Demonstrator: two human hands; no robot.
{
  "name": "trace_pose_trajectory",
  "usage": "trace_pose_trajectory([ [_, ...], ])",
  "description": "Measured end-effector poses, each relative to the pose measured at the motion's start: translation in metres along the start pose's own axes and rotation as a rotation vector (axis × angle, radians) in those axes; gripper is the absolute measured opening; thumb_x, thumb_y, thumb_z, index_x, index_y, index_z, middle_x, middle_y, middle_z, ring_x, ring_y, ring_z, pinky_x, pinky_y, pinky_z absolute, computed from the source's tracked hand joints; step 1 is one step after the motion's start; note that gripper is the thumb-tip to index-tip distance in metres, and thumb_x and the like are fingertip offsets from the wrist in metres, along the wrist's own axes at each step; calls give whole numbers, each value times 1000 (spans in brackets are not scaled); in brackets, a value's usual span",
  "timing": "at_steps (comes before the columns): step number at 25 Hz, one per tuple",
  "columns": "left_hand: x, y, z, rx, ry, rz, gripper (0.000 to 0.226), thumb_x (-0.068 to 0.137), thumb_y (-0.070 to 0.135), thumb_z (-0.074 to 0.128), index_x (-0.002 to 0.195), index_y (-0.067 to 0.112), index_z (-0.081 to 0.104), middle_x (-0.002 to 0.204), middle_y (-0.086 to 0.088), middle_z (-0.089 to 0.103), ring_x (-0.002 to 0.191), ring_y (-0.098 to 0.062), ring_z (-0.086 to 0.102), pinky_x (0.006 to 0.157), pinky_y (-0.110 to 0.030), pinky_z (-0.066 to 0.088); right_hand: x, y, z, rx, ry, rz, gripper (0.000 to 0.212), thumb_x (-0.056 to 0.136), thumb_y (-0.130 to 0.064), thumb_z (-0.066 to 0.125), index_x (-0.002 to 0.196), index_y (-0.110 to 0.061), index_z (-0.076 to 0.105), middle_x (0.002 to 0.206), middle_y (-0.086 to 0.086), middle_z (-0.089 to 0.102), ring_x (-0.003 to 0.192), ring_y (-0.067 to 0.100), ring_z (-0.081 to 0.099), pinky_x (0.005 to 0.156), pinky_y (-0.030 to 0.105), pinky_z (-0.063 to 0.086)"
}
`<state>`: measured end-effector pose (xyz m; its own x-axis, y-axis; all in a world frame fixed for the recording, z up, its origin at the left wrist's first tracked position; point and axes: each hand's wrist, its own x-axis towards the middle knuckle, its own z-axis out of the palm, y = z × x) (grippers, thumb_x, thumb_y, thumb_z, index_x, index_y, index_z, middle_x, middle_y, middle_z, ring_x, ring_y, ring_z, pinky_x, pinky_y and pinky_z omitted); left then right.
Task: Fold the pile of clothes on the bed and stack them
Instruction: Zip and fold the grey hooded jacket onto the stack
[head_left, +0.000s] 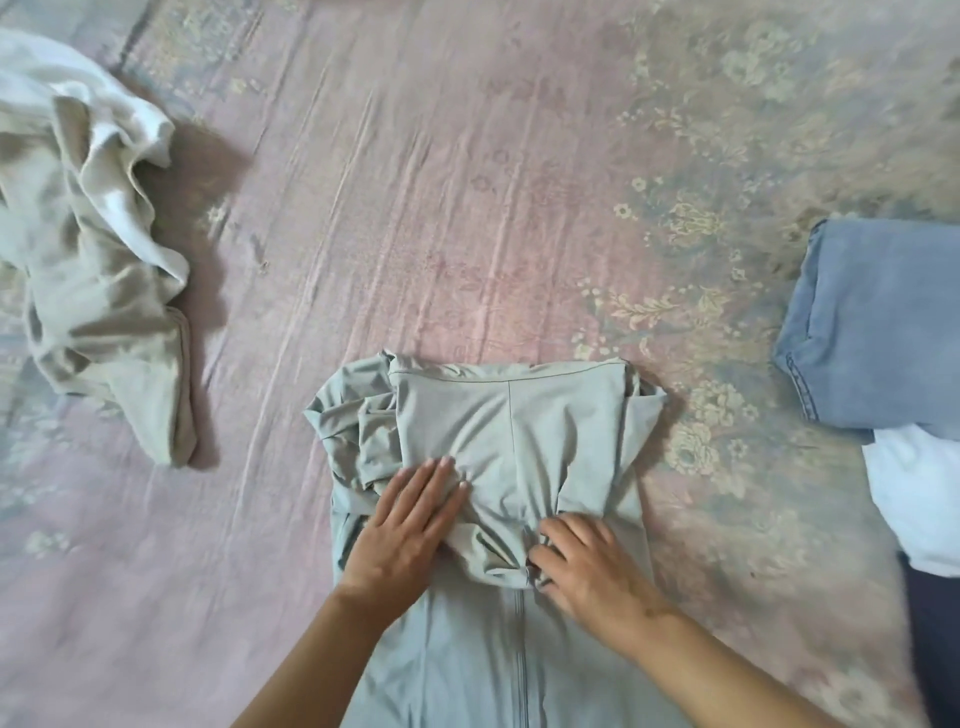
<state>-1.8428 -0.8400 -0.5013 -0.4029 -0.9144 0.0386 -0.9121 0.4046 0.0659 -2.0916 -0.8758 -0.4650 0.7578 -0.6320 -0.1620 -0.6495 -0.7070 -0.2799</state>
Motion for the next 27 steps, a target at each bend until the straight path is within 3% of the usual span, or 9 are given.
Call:
trace_pose_trajectory([
  [3, 2, 3, -17, -3, -6, -122, 63, 76, 2, 33, 139, -1, 37, 147, -21, 37, 134, -37, 40, 111, -48, 23, 4, 0, -4, 60, 17, 74, 28, 60, -28, 81, 82, -22, 65, 95, -2, 62, 86, 19, 59, 73, 31, 49],
  [6, 4, 12, -19, -89, -56, 176, 61, 83, 19, 42, 142, 5, 36, 149, -13, 39, 138, -28, 37, 112, -46, 25, 12, -12, 6, 105, 168, 152, 4, 77, -23, 61, 76, -20, 62, 84, -1, 60, 77, 20, 56, 68, 33, 46],
  [8, 1, 4, -10, -11, -72, 355, 51, 88, 14, 40, 137, 3, 45, 143, -13, 47, 132, -27, 45, 110, -47, 26, 12, -20, 17, 161, 242, 160, 11, 83, -22, 52, 77, -18, 60, 82, -1, 60, 74, 19, 52, 70, 31, 44],
  [10, -7, -6, -4, 84, -71, 249, 45, 91, -2, 31, 131, -2, 52, 135, -18, 54, 125, -32, 53, 108, -49, 29, 2, -26, 24, 178, 272, 138, 2, 81, -14, 61, 80, -15, 62, 89, 2, 64, 81, 20, 54, 78, 29, 42],
  [13, -31, 6, -4, 120, -18, 23, 48, 92, -8, 19, 134, -4, 42, 137, -20, 52, 126, -34, 51, 108, -50, 38, -28, -31, 28, 168, 234, 163, 27, 68, -4, 77, 93, -10, 69, 113, 13, 65, 102, 25, 59, 91, 31, 39],
  [17, -103, 57, -10, 18, -65, -186, 60, 83, 7, 32, 143, 1, 35, 149, -19, 35, 138, -34, 35, 111, -52, 26, -101, -29, 33, 235, 194, 696, 44, 77, -4, 73, 118, -2, 57, 118, 21, 58, 105, 38, 57, 84, 44, 51],
  [20, -162, 88, -10, -7, -185, -90, 55, 94, 28, 33, 146, 13, 35, 154, -13, 29, 142, -30, 27, 109, -56, 26, -153, -35, 38, 399, 60, 1040, 44, 88, -17, 64, 126, -1, 49, 119, 18, 54, 105, 37, 55, 84, 44, 49],
  [23, -205, 106, -11, -14, -307, -128, 58, 100, 47, 18, 147, 18, 34, 156, -12, 26, 142, -29, 26, 108, -61, 25, -183, -52, 46, 569, -43, 1207, 35, 92, -29, 60, 117, -7, 50, 106, 9, 62, 89, 27, 61, 73, 38, 49],
  [27, -233, 103, -16, -102, -217, -374, 67, 94, 48, 33, 148, 9, 26, 148, -19, 36, 138, -32, 33, 100, -55, 35, -199, -81, 50, 325, -48, 1248, 25, 87, -26, 64, 78, -10, 46, 78, 7, 57, 77, 30, 58, 69, 45, 50],
])
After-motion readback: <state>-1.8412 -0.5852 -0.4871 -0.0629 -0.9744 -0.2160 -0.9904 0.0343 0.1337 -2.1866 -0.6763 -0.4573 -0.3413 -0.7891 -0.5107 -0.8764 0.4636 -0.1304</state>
